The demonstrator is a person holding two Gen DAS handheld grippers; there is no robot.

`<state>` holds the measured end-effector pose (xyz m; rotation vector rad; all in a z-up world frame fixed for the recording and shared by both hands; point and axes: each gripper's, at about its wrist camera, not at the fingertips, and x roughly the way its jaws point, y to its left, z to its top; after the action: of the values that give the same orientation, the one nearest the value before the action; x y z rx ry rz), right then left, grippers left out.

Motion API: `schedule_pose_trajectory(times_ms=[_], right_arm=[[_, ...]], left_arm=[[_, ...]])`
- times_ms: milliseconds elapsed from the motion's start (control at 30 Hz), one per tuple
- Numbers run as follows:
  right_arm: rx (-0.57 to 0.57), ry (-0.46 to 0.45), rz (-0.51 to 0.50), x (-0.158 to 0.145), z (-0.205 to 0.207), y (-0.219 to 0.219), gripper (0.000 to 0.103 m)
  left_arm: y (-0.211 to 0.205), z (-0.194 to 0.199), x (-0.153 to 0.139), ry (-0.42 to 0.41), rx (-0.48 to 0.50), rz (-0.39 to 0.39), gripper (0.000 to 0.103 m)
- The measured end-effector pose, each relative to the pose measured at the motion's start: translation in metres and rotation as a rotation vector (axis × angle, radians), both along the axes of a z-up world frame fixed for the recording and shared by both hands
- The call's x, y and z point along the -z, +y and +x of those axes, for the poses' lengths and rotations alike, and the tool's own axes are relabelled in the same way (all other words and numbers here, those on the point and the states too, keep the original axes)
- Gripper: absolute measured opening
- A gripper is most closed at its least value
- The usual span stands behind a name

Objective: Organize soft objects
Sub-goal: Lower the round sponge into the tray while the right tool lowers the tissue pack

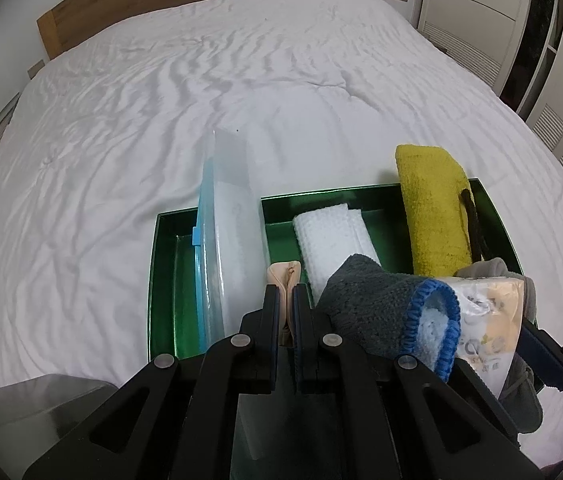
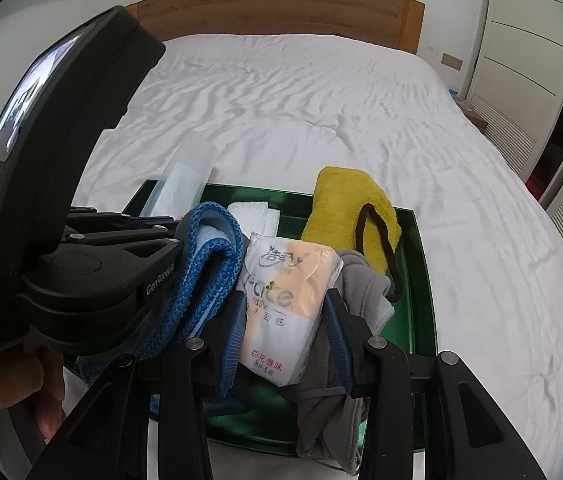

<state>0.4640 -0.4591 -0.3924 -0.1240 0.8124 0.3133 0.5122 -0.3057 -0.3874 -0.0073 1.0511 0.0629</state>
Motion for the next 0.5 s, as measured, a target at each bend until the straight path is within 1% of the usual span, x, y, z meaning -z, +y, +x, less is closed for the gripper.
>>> schedule_pose_trajectory(times_ms=[400,467,500], right_arm=[[-0.005,0.012,-0.010,0.0055,0.0051,0.0001,0.039],[-0.007,0.013,-0.012,0.0059,0.0054,0.0017,0.041],[-0.007,0.011,-0.014,0.0057,0.0049,0.0021,0.041]], left_arm=[[0.0003,-0.0010,0.0038,0.002,0.003,0.006,0.004],[0.0006,-0.0007,0.0042,0.005,0.002,0.002,0.009],[0.0005,-0.0006,0.0044,0.006,0.004,0.002,0.010]])
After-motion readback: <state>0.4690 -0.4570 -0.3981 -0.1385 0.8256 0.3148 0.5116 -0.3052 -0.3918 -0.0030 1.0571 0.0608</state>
